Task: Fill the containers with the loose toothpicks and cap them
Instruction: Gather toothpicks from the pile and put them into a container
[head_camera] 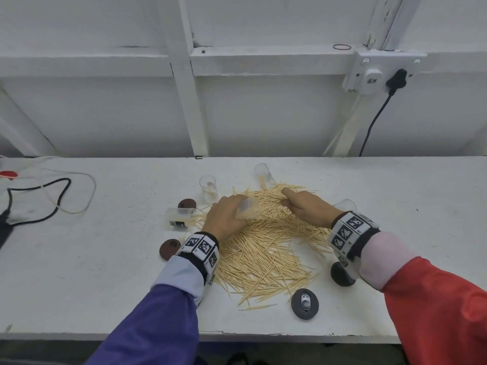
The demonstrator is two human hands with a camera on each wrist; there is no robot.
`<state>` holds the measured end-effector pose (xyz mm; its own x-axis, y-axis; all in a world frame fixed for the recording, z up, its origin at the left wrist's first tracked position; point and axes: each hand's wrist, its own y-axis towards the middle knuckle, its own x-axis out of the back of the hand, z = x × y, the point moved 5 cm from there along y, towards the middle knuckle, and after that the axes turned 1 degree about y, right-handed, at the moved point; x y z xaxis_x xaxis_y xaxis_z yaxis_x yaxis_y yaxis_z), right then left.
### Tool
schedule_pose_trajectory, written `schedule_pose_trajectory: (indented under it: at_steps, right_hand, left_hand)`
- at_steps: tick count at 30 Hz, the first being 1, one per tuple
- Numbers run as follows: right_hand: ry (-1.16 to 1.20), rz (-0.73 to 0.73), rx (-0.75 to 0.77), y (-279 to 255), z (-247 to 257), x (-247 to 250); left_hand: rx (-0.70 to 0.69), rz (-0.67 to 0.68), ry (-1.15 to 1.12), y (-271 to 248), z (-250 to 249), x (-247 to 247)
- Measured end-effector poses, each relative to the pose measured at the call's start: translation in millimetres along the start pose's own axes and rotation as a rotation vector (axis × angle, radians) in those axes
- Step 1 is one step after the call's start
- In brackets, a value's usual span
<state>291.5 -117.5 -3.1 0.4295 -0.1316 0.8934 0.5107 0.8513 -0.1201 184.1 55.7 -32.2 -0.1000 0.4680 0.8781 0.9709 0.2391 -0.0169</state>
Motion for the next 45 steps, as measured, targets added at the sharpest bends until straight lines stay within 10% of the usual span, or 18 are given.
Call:
schedule_pose_trajectory:
  at_steps: [34,45]
  right_hand:
    - [-0.541,0.114,0.122,29.2,31.9,-9.7]
    - [0.092,0.204,-0.052,41.4,33.5,-0.8]
  left_hand:
    - [-0.032,0.048,0.065,9.2,-12.2,-0.4]
    - [-0.015,0.070,-0.003,2.1,-15.0,4.9]
